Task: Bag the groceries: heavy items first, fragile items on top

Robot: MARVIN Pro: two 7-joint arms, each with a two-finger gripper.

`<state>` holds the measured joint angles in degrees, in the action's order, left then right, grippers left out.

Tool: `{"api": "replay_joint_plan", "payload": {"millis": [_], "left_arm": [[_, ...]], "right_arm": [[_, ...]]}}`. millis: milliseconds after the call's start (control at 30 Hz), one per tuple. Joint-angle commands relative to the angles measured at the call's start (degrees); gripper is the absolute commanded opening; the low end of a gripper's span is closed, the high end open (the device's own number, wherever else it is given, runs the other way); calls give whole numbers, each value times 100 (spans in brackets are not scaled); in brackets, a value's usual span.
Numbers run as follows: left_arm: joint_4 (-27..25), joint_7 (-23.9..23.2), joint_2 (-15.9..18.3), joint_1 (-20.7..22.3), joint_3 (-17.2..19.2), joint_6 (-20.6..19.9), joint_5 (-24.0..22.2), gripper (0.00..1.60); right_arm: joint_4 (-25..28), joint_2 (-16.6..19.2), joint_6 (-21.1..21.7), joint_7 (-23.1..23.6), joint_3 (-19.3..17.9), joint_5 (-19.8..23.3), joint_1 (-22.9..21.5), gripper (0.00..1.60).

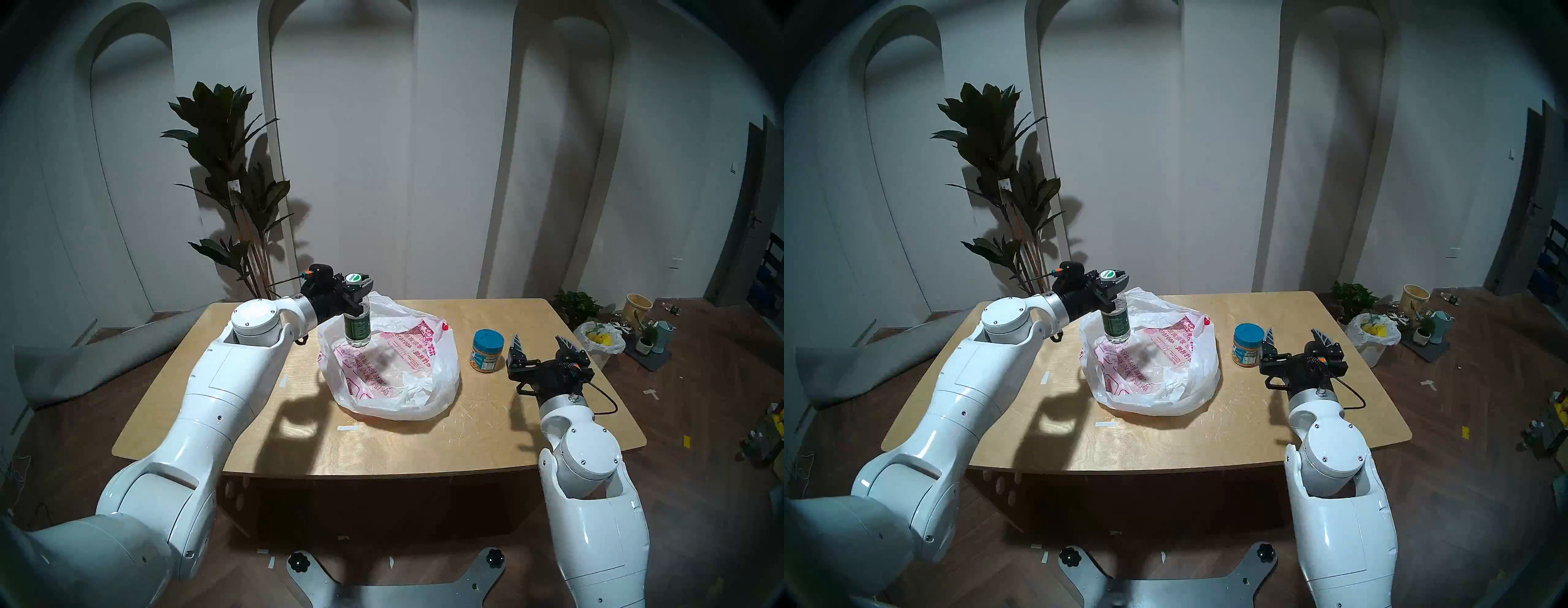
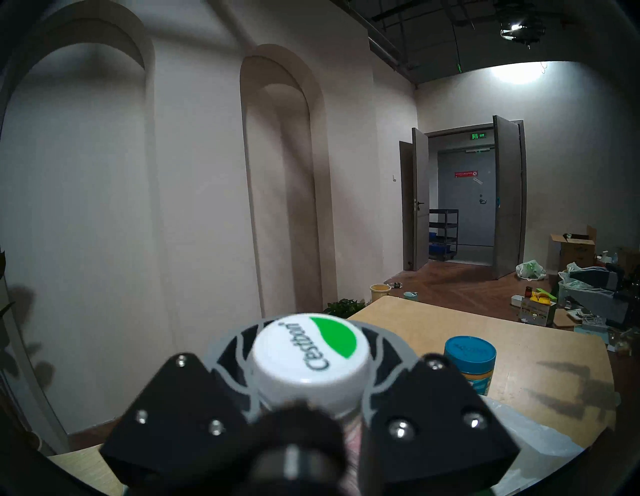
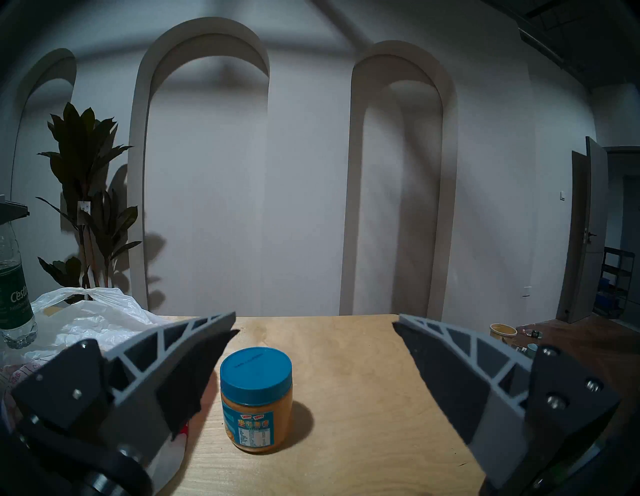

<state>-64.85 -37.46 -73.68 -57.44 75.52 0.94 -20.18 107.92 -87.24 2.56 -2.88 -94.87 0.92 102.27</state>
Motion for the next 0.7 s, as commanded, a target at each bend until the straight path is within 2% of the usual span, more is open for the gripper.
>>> {"api": "replay_joint_plan", "payload": {"millis": [0, 100, 133, 233, 467, 667], "left_arm": [[-45, 59, -286, -28, 5, 261, -108, 0], [-125, -7, -332, -119, -80, 119, -140, 0], [-178, 41, -351, -211, -97, 231, -104, 0], [-168, -40, -274, -225, -202, 168, -48, 0], [-155, -78, -140, -104, -180, 176, -38, 0], [-35, -93, -71, -138, -172, 21, -29, 0]], "right_arm": [[150, -8, -18, -2, 10, 3, -20, 160], [147, -7, -20, -2, 10, 3, -21, 160], [147, -7, -20, -2, 10, 3, -21, 160], [150, -7, -18, -3, 11, 3, -19, 160], [146, -6, -21, -4, 11, 4, -22, 160], [151, -5, -18, -5, 12, 5, -19, 160]]}}
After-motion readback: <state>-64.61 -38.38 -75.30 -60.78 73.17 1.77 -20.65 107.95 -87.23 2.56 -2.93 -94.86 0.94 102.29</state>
